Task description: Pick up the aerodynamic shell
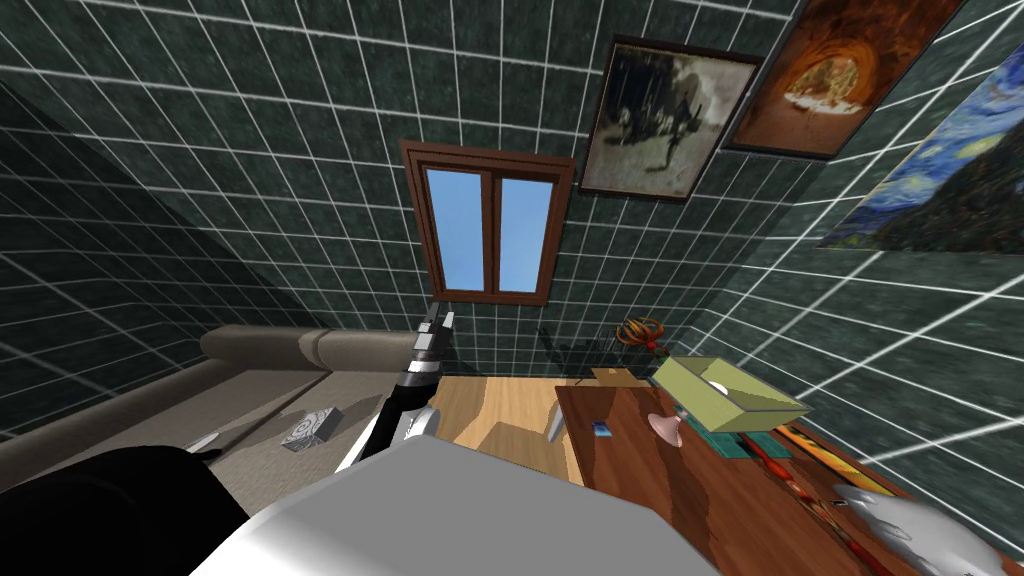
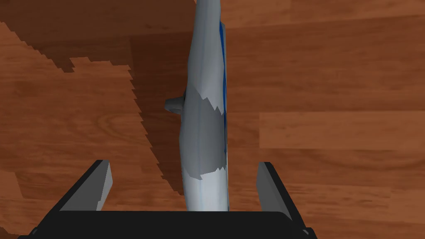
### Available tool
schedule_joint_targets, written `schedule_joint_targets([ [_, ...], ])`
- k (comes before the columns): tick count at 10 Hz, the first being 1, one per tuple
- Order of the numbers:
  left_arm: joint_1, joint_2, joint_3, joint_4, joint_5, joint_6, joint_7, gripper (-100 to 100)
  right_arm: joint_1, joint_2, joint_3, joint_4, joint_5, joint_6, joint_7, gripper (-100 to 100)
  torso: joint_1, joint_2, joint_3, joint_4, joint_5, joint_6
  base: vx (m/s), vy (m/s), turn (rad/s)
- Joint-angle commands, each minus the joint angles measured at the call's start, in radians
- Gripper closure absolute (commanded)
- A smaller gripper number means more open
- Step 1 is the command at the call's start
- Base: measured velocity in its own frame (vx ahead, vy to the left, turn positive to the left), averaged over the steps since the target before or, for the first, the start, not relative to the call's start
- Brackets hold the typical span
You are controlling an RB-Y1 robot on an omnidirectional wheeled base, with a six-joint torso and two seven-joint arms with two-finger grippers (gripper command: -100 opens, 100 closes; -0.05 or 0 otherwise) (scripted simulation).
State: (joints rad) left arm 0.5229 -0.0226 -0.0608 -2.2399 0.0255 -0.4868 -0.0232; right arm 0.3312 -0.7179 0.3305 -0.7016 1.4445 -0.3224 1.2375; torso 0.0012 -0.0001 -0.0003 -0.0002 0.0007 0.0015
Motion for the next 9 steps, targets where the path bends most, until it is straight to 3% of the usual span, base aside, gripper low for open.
schedule_joint_targets([
  [1,0.000,0.000,0.000,0.000,0.000,0.000,0.000,0,0.000,0.000,0.000,0.000,0.000,0.000,0.000,-100,0.000,0.000,0.000,0.000,0.000,0.000,0.000,0.000,0.000],
  [2,0.000,0.000,0.000,0.000,0.000,0.000,0.000,0,0.000,0.000,0.001,-0.001,0.001,0.001,-0.005,0,0.001,0.001,0.001,0.000,0.000,0.000,0.000,0.000,0.000],
  [3,0.000,0.000,0.000,0.000,0.000,0.000,0.000,0,-0.005,0.036,0.013,0.016,0.005,0.032,-0.002,-100,0.001,0.001,0.001,0.000,0.000,0.000,0.015,-0.056,0.041],
  [7,0.000,0.000,0.000,0.000,0.000,0.000,0.000,0,-0.013,0.091,0.032,0.041,0.012,0.079,0.002,-100,-0.004,0.001,0.001,0.000,-0.001,0.000,0.011,-0.077,0.029],
  [8,0.000,0.000,0.000,0.000,0.000,0.000,0.000,0,-0.013,0.082,0.020,0.042,0.004,0.063,0.018,-100,-0.004,0.001,0.000,0.000,-0.001,0.000,0.005,-0.034,0.011],
  [9,0.000,0.000,0.000,0.000,0.000,0.000,0.000,0,-0.012,0.083,0.022,0.042,0.005,0.067,0.016,100,-0.002,0.001,0.001,0.000,0.000,0.000,0.000,-0.007,-0.004],
])
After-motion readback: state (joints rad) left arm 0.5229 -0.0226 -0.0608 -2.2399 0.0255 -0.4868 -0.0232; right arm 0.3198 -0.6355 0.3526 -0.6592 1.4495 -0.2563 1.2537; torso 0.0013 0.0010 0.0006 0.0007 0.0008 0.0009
